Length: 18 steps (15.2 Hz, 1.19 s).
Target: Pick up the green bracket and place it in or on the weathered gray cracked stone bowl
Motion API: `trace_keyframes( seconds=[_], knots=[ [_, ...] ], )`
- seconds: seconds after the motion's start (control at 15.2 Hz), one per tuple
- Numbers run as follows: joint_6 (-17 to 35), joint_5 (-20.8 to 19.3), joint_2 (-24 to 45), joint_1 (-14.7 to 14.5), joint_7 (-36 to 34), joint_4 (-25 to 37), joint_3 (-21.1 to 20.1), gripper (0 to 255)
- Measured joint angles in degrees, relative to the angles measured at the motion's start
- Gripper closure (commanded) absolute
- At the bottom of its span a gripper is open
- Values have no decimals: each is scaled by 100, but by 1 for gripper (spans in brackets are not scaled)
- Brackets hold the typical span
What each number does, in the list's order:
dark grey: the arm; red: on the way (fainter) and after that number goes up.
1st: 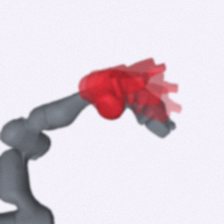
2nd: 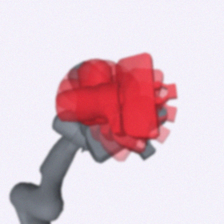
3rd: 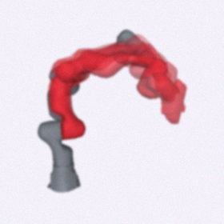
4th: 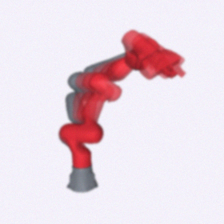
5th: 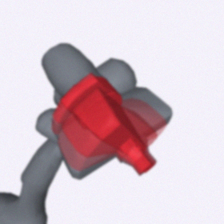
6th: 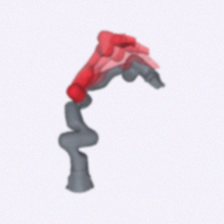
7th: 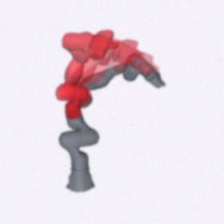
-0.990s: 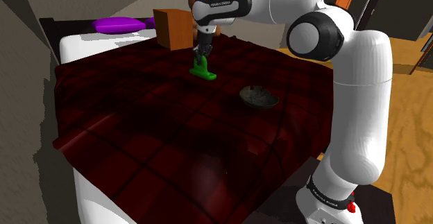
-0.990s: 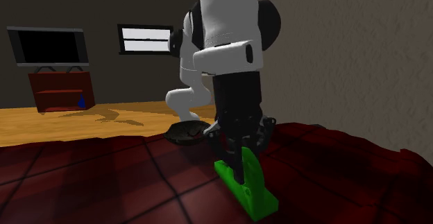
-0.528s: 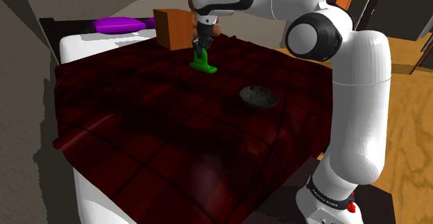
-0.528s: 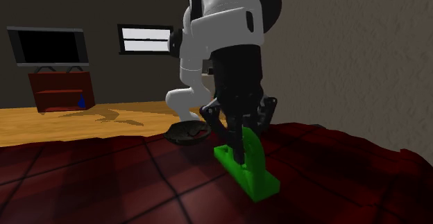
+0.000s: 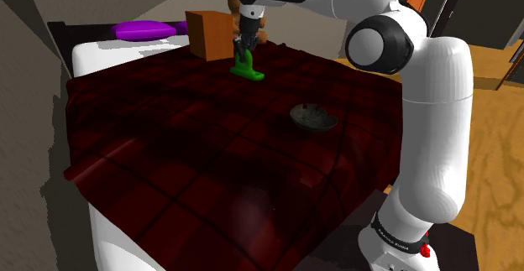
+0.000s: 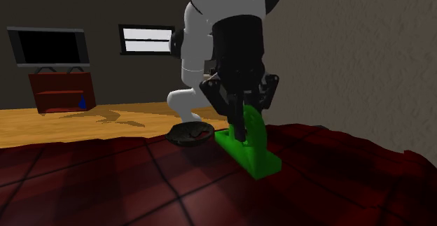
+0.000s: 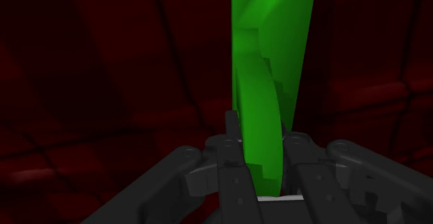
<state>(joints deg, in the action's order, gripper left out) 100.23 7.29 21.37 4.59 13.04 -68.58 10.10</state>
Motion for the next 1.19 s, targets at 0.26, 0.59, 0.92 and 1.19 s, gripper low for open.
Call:
trace_keyframes(
  seconds=[0.26,0.59,0.92,1.19],
  knots=[
    [296,-147,-963,-76,39,-1245,45,255],
    [640,-373,-2261,-103,83,-2867,81,255],
    [739,-590,-3438,-43,112,-4127,94,255],
    [652,-749,-4317,59,168,-4908,118,255]
  ],
)
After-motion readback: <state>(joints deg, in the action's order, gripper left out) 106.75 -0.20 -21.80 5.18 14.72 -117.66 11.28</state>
